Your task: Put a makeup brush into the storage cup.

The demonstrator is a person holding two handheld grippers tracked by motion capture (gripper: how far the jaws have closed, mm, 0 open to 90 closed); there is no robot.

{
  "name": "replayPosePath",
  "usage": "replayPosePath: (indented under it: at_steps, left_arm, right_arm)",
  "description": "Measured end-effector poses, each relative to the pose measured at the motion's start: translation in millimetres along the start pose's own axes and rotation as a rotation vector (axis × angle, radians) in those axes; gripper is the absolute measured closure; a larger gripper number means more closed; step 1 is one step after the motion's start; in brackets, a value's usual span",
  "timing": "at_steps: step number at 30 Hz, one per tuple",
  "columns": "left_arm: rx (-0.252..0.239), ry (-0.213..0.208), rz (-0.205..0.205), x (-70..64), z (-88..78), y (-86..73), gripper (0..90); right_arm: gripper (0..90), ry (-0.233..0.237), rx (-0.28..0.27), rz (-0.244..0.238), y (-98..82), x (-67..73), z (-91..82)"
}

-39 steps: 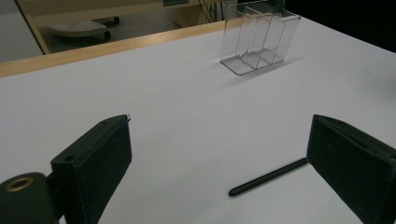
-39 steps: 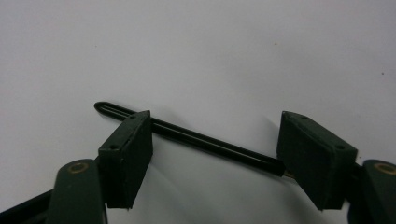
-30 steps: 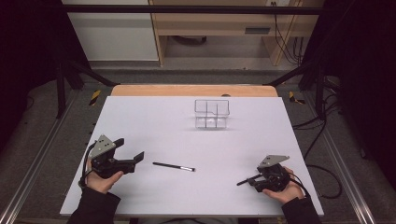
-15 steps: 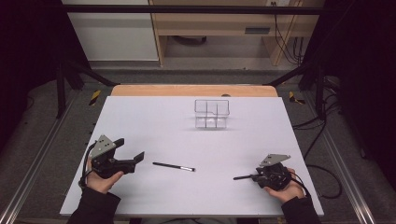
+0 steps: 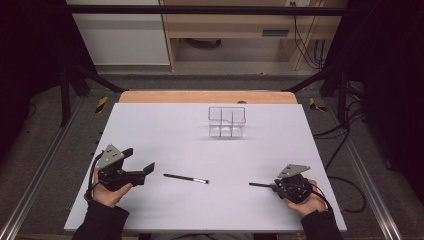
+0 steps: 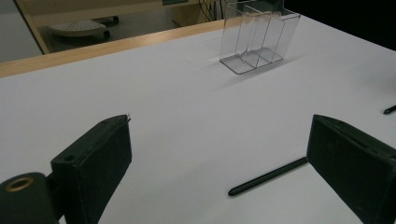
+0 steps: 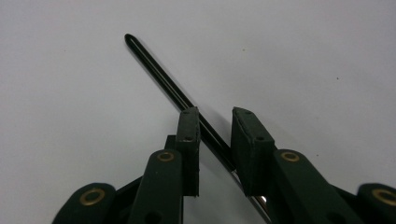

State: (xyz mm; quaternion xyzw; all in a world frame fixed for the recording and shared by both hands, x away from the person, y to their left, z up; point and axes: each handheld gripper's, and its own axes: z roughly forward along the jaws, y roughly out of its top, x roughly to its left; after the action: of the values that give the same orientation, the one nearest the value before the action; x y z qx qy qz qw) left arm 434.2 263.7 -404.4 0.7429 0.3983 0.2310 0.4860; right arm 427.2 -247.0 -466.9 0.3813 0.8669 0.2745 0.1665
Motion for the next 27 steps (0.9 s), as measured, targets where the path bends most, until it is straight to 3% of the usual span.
replayPosePath:
  at_steps: [9, 27]
  left_arm:
    - [0.001, 0.000, 0.001, -0.2, 0.5, 0.0, 6.2]
    - [0.004, -0.003, 0.004, -0.5, 0.9, 0.0, 6.2]
  right_arm:
    - [79.2, -0.029, 0.006, -0.002, 2.1, -2.8, 0.8]
    - [82.0, -0.028, 0.017, 0.019, 5.0, -6.7, 3.0]
